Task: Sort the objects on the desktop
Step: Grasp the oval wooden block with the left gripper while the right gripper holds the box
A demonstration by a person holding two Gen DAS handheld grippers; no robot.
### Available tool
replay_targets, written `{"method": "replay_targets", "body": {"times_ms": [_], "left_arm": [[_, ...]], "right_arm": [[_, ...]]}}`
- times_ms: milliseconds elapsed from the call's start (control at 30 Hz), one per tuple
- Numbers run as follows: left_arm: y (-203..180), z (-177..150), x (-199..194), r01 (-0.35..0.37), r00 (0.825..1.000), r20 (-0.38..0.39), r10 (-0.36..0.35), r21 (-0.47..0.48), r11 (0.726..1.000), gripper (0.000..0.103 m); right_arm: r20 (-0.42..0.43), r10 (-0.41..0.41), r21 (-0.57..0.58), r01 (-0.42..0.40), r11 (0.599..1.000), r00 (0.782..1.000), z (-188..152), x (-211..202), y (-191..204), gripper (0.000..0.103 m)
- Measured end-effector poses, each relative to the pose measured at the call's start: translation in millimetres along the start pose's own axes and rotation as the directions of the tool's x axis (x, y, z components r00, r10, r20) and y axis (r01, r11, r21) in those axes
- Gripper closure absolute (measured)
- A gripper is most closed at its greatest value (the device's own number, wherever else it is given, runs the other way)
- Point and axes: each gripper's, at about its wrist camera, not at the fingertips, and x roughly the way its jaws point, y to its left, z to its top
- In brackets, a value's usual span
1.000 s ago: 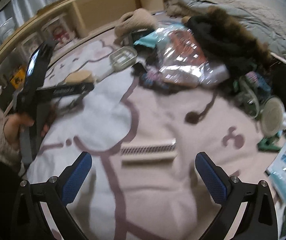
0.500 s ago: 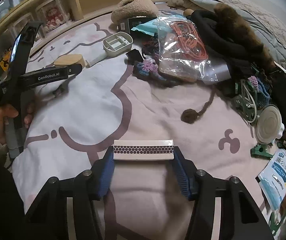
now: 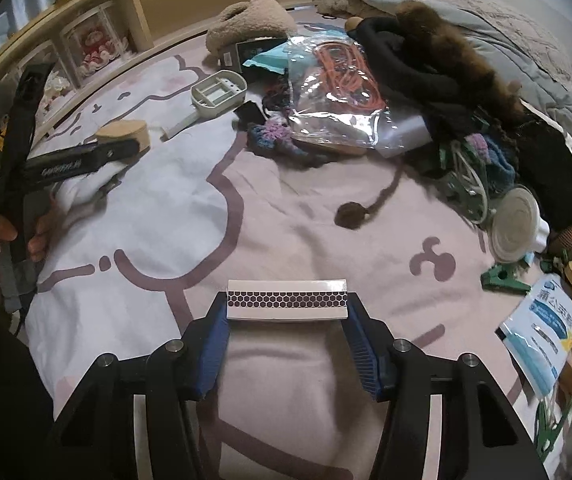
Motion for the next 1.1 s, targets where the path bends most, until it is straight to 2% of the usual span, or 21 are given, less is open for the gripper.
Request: {"method": "replay_targets", "body": {"times_ms": [100,167,233,367,467,600,800,867,1100], "left_arm": [[-3,-6,-3,0.031,0.999,-0.032,-0.028,0.072,0.997,0.016],[-7,-10,-4,0.021,0.999,-0.049,-0.014,0.134,0.991,0.016],[-9,-14,-5,0.005,0.999,-0.048,0.002,0.153,0.988,0.016],[-11,-14,-5,-0.026,0.998,-0.045,0.032,0.135,0.990,0.016],[-12,-12,-2,-0.027,0.998,-0.058,0.035,0.125,0.992,0.010],[-13,-8,2,-0.047,0.996,-0.068,0.054,0.103,0.994,0.010],[-9,-1,5,-0.044,0.996,-0.080,0.047,0.039,0.998,0.010],[-9,-1,4,-0.043,0.996,-0.074,0.045,0.037,0.998,0.013],[-9,-1,2,-0.037,0.997,-0.062,0.040,0.051,0.998,0.013]], "right_arm": [[-0.006,0.020,0.002,-0.020,1.000,1.000,-2,-1,0,0.047],[-0.021,0.027,-0.004,-0.027,1.000,0.999,-4,1,1,0.047],[-0.032,0.028,-0.006,-0.028,1.000,0.999,-7,3,2,0.047],[-0.038,0.033,0.020,-0.033,0.999,0.999,-7,5,0,0.047],[-0.040,0.040,0.039,-0.038,0.999,0.998,-6,7,-2,0.047],[-0.043,0.040,0.047,-0.038,0.998,0.998,-6,8,-2,0.047],[-0.041,0.057,0.077,-0.054,0.996,0.998,-5,7,-5,0.047],[-0.033,0.052,0.068,-0.050,0.996,0.998,-5,6,-5,0.047],[-0.008,0.042,0.055,-0.041,0.998,0.999,-4,2,-5,0.047]]}}
